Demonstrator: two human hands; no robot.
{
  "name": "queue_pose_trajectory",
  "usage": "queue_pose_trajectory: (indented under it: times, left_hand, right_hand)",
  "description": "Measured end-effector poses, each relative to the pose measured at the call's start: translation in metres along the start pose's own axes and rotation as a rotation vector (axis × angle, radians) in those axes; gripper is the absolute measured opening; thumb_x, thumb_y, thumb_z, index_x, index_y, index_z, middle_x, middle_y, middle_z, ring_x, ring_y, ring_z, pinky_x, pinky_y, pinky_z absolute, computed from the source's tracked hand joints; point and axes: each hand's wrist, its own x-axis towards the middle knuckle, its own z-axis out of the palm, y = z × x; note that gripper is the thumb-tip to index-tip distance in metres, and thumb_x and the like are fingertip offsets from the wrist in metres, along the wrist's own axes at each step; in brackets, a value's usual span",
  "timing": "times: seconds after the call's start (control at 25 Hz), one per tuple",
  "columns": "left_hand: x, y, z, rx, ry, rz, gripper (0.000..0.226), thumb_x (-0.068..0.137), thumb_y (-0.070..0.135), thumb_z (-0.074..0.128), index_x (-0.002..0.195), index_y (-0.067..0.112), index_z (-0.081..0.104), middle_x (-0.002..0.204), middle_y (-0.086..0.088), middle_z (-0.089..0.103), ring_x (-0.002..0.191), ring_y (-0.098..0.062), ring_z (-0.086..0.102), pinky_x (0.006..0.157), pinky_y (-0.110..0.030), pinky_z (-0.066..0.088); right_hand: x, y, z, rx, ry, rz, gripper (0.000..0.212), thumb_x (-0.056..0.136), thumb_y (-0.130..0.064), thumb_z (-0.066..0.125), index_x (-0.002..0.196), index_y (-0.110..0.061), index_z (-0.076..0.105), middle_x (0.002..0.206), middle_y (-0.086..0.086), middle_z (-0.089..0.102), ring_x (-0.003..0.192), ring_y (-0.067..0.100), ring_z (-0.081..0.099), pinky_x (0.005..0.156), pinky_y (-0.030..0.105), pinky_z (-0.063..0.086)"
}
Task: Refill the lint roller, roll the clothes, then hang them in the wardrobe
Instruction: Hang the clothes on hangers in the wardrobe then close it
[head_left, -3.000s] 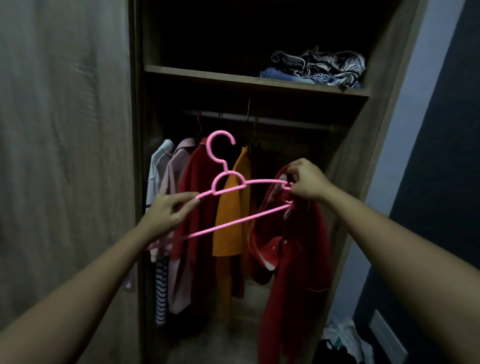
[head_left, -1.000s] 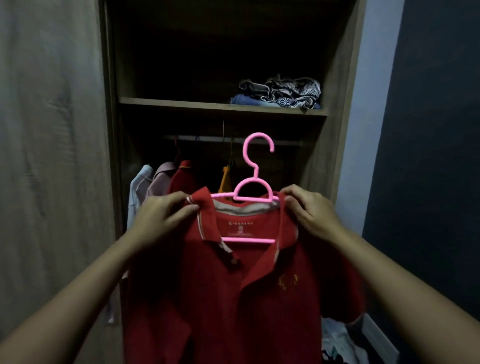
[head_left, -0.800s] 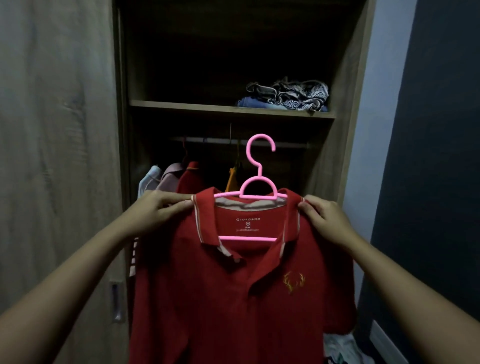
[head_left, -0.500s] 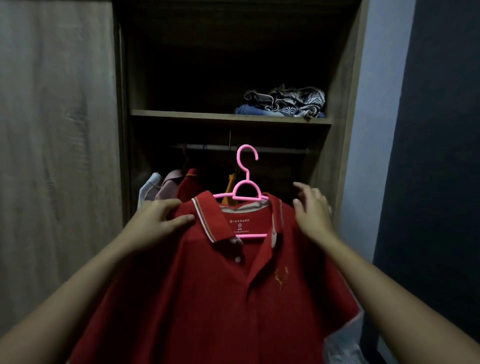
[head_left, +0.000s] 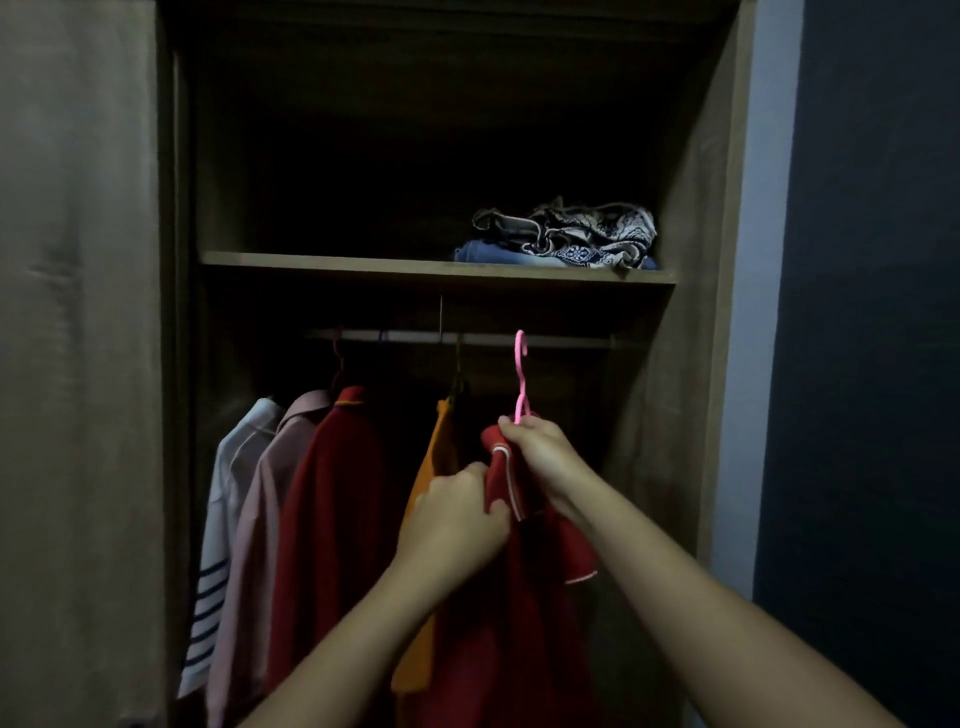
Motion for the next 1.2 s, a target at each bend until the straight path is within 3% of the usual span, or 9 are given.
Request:
queue_pose_trajectory:
  times: [0.16,0.36,0.48,0.68,0.84,0.96,1.04,1.12,1.2]
  left_hand:
    - [0.071,-0.007,0.015,-0.418,-0.181,0.078,0.037,0.082,0.017,0.055,0.118,0.028,0.058,0.090,-0.001,0.069,0.078,-0.017,0.065,0.065,-0.022,0.049]
    - [0.136,-0.021,0.056,-0.567,-0.185,0.128,0.047,0.082,0.014,0.054,0.127,0.031,0.054,0.081,0.000,0.066,0.058,-0.003,0.059,0.049,-0.009,0.042]
    - [0.163,-0.026,0.079,-0.579,-0.213,0.111,0.051,0.083,0.015,0.054,0.132,0.028,0.050,0.088,-0.002,0.067,0.067,-0.007,0.062,0.056,-0.012,0.047]
    - [0.158,-0.031,0.104,-0.441,-0.288,0.071,0.067,0.087,0.027,0.056,0.147,0.023,0.027,0.103,-0.004,0.065,0.088,-0.015,0.065,0.075,-0.018,0.052]
    - [0.157,-0.017,0.046,-0.104,0.152,0.279,0.073,0.089,0.041,0.048,0.148,0.009,0.021,0.142,-0.011,0.048,0.129,-0.024,0.047,0.104,-0.029,0.037]
    - [0.174,-0.014,-0.015,-0.081,0.666,0.540,0.062,0.083,0.032,0.044,0.135,-0.001,0.045,0.134,-0.019,0.054,0.125,-0.029,0.051,0.101,-0.035,0.035]
    - [0.202,-0.019,-0.042,0.091,0.807,0.612,0.059,0.085,0.032,0.040,0.132,-0.003,0.048,0.132,-0.021,0.055,0.126,-0.033,0.050,0.102,-0.045,0.033]
    - [0.230,-0.023,-0.058,0.323,0.790,0.587,0.061,0.088,0.039,0.037,0.132,-0.001,0.049,0.132,-0.019,0.056,0.127,-0.033,0.049,0.104,-0.048,0.036]
    - [0.247,-0.024,-0.062,0.466,0.723,0.547,0.065,0.089,0.048,0.034,0.132,0.002,0.050,0.133,-0.015,0.057,0.127,-0.029,0.050,0.106,-0.045,0.032]
  right_hand:
    - [0.066,-0.010,-0.016,-0.019,0.030,-0.041,0.018,0.094,-0.028,0.049,0.086,-0.014,0.055,0.064,0.001,0.054,0.056,0.011,0.053,0.051,0.020,0.044]
    - [0.139,-0.005,-0.027,-0.050,0.049,-0.013,0.022,0.095,-0.026,0.045,0.087,-0.011,0.058,0.066,0.003,0.055,0.059,0.014,0.053,0.057,0.025,0.042]
    - [0.165,0.007,-0.032,-0.067,0.080,0.068,0.028,0.094,-0.022,0.044,0.079,-0.007,0.061,0.064,0.006,0.056,0.058,0.016,0.054,0.060,0.026,0.042]
    - [0.176,0.041,-0.039,-0.145,0.051,0.142,0.032,0.093,-0.026,0.045,0.103,-0.003,0.065,0.082,0.010,0.065,0.075,0.021,0.061,0.075,0.031,0.047]
    - [0.158,0.008,-0.044,-0.741,0.315,-0.480,0.024,0.089,-0.024,0.055,0.106,-0.011,0.066,0.105,0.010,0.068,0.099,0.024,0.064,0.085,0.026,0.046]
    - [0.117,-0.065,-0.041,-0.751,0.479,-1.210,0.016,0.086,-0.022,0.053,0.086,-0.012,0.066,0.083,0.003,0.068,0.079,0.017,0.060,0.074,0.026,0.046]
    - [0.106,-0.116,-0.042,-0.798,0.621,-1.412,0.017,0.084,-0.021,0.052,0.087,-0.009,0.063,0.083,0.006,0.064,0.079,0.018,0.054,0.073,0.028,0.043]
    - [0.115,-0.160,-0.047,-0.919,0.725,-1.176,0.032,0.082,-0.030,0.055,0.109,-0.013,0.057,0.105,0.008,0.058,0.098,0.022,0.051,0.087,0.034,0.043]
    - [0.139,-0.189,-0.060,-1.151,0.677,-0.736,0.067,0.076,-0.049,0.061,0.135,-0.025,0.037,0.136,0.011,0.042,0.126,0.031,0.038,0.105,0.045,0.031]
